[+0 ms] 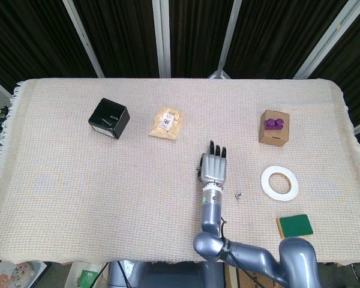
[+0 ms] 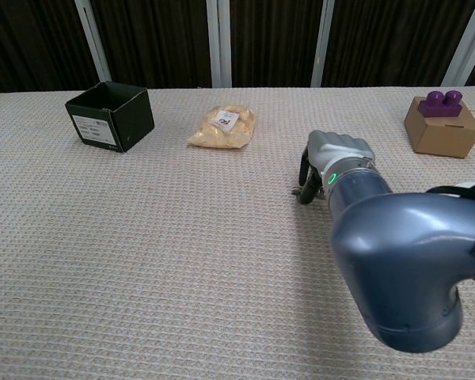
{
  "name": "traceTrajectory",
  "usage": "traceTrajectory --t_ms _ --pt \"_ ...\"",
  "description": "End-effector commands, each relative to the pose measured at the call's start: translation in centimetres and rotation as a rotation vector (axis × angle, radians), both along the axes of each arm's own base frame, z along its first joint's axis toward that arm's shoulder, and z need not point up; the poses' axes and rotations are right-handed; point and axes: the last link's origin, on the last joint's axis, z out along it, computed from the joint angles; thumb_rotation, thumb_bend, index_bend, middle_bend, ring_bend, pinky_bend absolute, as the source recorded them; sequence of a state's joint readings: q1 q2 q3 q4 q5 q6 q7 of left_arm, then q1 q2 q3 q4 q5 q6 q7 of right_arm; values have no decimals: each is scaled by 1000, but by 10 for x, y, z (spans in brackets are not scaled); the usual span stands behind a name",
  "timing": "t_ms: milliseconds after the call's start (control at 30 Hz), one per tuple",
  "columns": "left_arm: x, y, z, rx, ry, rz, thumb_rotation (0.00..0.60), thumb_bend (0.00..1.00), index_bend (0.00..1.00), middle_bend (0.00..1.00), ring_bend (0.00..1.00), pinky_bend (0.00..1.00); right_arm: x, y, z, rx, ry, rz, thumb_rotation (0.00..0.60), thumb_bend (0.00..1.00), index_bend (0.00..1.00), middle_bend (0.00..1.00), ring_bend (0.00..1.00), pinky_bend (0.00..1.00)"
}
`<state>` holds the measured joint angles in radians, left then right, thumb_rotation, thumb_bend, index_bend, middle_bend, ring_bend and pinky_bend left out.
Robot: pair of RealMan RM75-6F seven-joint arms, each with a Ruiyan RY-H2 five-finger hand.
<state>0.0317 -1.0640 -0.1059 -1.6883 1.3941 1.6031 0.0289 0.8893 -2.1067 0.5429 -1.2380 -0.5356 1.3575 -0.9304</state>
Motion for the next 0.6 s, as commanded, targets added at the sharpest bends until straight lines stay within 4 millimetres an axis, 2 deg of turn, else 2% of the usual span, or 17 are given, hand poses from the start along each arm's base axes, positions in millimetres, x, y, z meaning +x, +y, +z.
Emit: traceTrajectory --t_ms 33,600 --pt "0 0 0 2 0 0 600 123 95 76 10 143 -1 0 0 4 3 -3 600 323 554 13 76 9" --pt "0 0 0 0 -1 0 600 123 96 75 10 143 -3 -2 -4 15 11 -13 600 323 554 13 76 8"
